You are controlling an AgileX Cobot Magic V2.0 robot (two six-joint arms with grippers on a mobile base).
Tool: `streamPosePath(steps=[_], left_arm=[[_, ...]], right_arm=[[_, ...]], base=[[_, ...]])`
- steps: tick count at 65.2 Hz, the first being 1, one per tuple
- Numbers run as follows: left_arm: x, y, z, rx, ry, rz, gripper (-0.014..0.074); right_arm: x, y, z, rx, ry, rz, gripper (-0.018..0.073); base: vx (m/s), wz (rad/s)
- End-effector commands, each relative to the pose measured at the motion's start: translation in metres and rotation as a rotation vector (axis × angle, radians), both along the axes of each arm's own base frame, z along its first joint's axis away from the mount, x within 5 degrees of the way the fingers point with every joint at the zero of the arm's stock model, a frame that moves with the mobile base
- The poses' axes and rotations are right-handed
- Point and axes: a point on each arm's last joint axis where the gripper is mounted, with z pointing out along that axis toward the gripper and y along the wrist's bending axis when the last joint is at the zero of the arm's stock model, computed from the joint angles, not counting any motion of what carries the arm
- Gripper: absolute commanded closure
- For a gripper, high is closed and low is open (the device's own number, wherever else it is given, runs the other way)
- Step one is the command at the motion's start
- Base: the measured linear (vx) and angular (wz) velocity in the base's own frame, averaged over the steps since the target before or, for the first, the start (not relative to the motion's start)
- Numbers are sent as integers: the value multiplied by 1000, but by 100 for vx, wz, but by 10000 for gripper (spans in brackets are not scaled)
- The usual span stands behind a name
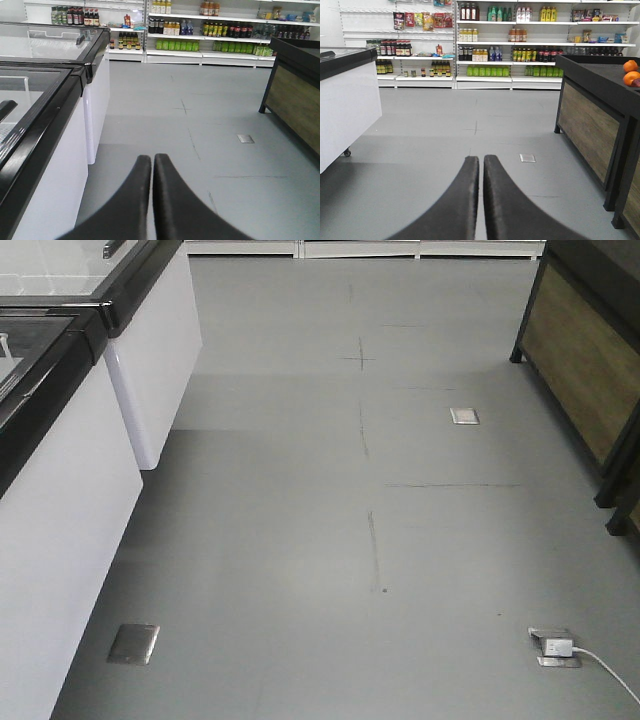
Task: Left arm holds basket, right arm returns cookies
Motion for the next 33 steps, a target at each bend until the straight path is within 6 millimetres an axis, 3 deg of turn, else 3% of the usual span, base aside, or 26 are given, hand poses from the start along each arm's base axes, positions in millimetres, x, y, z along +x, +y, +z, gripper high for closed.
streamPosePath(steps=[1, 15, 33], left_arm=[[2, -1, 16, -14, -87, -5, 570], [2, -1, 16, -13, -87, -5, 473], [2, -1, 16, -13, -87, -5, 248]], right_arm=[[0, 0, 2, -8, -70, -1, 565], [0, 0, 2, -8, -70, -1, 565], [0, 0, 2, -8, -70, -1, 565]], base=[[0, 0], [0, 0], [0, 0]])
